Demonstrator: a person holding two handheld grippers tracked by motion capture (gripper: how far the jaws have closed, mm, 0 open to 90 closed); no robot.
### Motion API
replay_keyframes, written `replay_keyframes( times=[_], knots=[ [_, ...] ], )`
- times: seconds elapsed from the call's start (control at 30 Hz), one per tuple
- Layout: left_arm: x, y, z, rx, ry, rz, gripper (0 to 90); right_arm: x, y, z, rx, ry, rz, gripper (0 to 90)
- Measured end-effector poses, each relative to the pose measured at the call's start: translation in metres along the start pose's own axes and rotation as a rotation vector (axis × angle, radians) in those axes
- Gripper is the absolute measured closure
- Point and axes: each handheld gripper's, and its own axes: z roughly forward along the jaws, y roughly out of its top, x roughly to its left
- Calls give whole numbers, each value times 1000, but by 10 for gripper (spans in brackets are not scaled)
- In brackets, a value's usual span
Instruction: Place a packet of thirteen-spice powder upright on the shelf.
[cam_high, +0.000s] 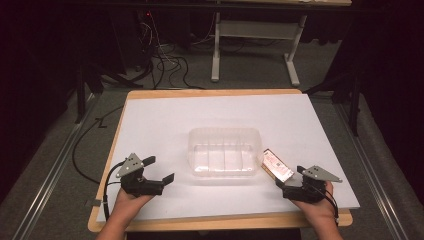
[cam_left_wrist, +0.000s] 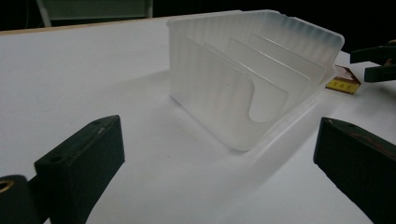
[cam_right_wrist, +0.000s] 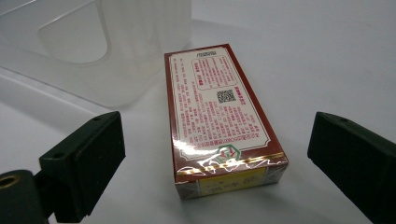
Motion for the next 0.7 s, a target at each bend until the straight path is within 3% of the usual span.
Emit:
replay_keyframes(
  times=[0.33,0.7],
  knots=[
    [0,2,3,-5,-8,1,27,0,-5,5,44,-4,-17,86],
    [1,1,6,7,-9,3,27,-2,-6,11,94,-13,-3,134]
  ],
)
